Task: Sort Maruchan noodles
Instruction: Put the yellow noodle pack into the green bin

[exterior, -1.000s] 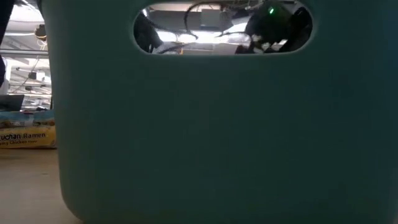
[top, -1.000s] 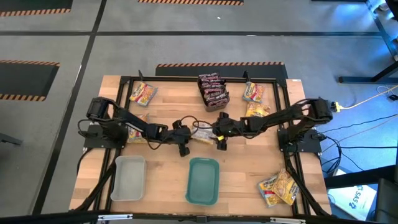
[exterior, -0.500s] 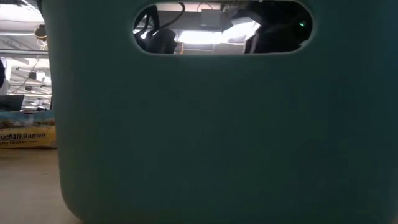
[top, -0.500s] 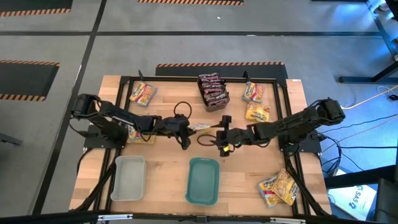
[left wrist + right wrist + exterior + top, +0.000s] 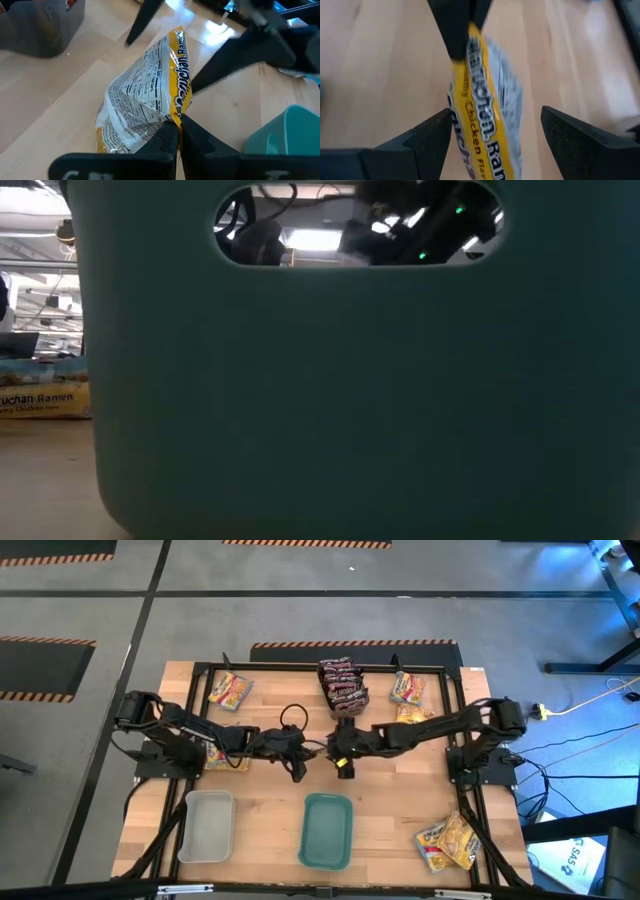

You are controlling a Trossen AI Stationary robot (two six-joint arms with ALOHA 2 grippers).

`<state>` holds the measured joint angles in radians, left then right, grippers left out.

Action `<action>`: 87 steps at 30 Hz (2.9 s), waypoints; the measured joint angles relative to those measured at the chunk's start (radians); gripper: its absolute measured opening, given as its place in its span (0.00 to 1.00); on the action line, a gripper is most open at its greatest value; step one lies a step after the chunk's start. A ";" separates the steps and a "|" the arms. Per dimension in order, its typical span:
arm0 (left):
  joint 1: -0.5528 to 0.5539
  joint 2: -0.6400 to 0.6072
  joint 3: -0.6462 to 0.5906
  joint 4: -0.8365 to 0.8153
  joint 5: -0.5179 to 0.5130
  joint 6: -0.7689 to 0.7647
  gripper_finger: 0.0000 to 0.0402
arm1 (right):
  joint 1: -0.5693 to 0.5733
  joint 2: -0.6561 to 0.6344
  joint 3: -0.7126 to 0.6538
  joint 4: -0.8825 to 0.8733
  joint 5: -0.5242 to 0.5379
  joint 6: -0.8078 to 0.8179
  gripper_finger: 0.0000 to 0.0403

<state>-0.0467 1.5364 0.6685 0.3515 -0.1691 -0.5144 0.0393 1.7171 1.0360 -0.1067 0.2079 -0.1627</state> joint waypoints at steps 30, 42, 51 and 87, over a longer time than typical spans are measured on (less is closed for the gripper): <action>-0.015 -0.151 0.000 -0.200 0.002 0.065 0.25 | -0.039 -0.002 0.007 -0.052 -0.069 -0.003 0.25; -0.238 -0.331 0.000 -0.519 -0.236 0.106 0.24 | 0.089 -0.159 0.240 -0.441 -0.228 0.286 0.24; -0.349 -0.311 0.000 -0.526 -0.290 0.052 0.24 | 0.256 -0.145 0.296 -0.417 -0.222 0.493 0.25; -0.388 -0.310 0.000 -0.516 -0.316 0.019 0.24 | 0.299 0.309 0.523 -0.679 -0.181 0.706 0.28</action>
<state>-0.4347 1.2263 0.6682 -0.1642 -0.4854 -0.4954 0.3378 2.0260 1.5589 -0.7858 0.0270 0.5437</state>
